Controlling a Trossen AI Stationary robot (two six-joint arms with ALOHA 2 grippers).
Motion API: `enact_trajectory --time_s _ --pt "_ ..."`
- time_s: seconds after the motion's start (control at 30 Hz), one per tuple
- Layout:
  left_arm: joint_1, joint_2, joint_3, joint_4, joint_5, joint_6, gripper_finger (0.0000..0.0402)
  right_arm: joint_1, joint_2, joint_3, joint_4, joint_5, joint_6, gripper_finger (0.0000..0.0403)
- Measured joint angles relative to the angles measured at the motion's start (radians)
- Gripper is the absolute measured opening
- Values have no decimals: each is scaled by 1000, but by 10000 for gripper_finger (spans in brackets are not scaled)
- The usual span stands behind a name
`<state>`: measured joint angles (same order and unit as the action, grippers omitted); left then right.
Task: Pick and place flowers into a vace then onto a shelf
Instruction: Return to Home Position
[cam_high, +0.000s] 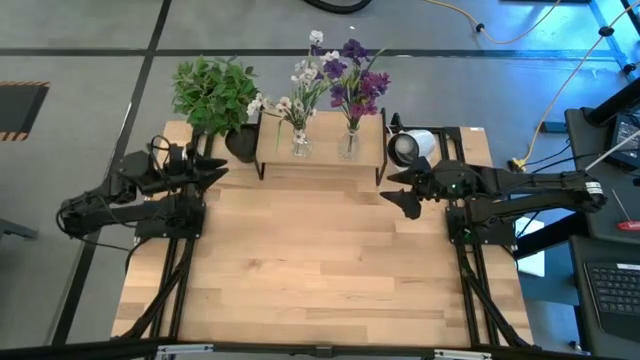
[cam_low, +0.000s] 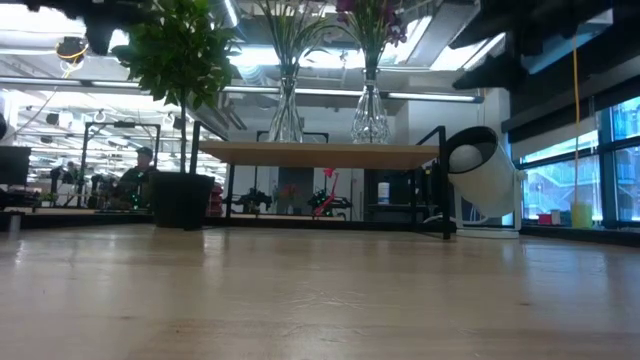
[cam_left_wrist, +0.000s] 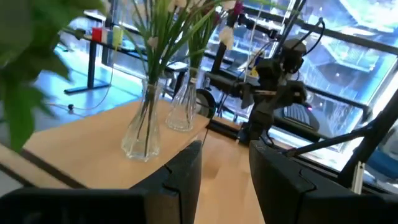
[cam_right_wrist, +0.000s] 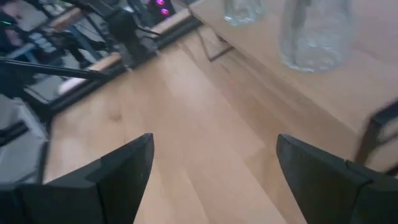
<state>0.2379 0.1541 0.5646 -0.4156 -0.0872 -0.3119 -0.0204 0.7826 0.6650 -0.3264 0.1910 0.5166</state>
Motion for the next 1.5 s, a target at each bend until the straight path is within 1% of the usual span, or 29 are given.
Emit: enact_trajectory --time_s 0.2,0.3,0.37,0.43,0.5,0.77,0.8,0.83,0.9,1.0,1.07,1.3,1.4,1.5 --pt "0 -154 -114 0 -31 -14 127 5 0 0 46 -28 -26 335" --pt "0 -152 -133 -31 -49 -24 127 13 -1 0 59 -28 -38 320" --pt "0 -141 -130 -10 -53 -15 127 21 -1 0 69 -27 -43 300" --pt "0 -146 -138 -36 -67 -15 127 27 -1 0 69 -27 -55 270" --pt "0 -153 -136 -30 -69 -15 127 33 -1 0 67 -27 -58 232" --pt "0 -153 -136 -63 -72 -22 127 56 -35 0 60 -24 -141 44" --pt "0 -153 -136 -59 -73 -23 127 60 -46 0 60 -24 -156 23" --pt "0 -153 -136 -55 -77 -20 127 64 -60 0 60 -23 -165 12" --pt "0 -153 -144 -33 -93 -9 127 70 -88 0 67 1 -172 12" --pt "0 -153 -203 78 -99 17 120 81 -125 -2 76 48 -181 11" --pt "0 -153 -234 125 -98 38 110 90 -144 -28 128 53 -184 5" --pt "0 -151 -301 199 -100 23 74 111 -208 -245 422 52 -159 3" --pt "0 -154 -347 230 -99 7 65 111 -250 -319 504 53 -147 3" --pt "0 -154 -381 252 -99 -18 58 111 -295 -379 548 53 -146 2"
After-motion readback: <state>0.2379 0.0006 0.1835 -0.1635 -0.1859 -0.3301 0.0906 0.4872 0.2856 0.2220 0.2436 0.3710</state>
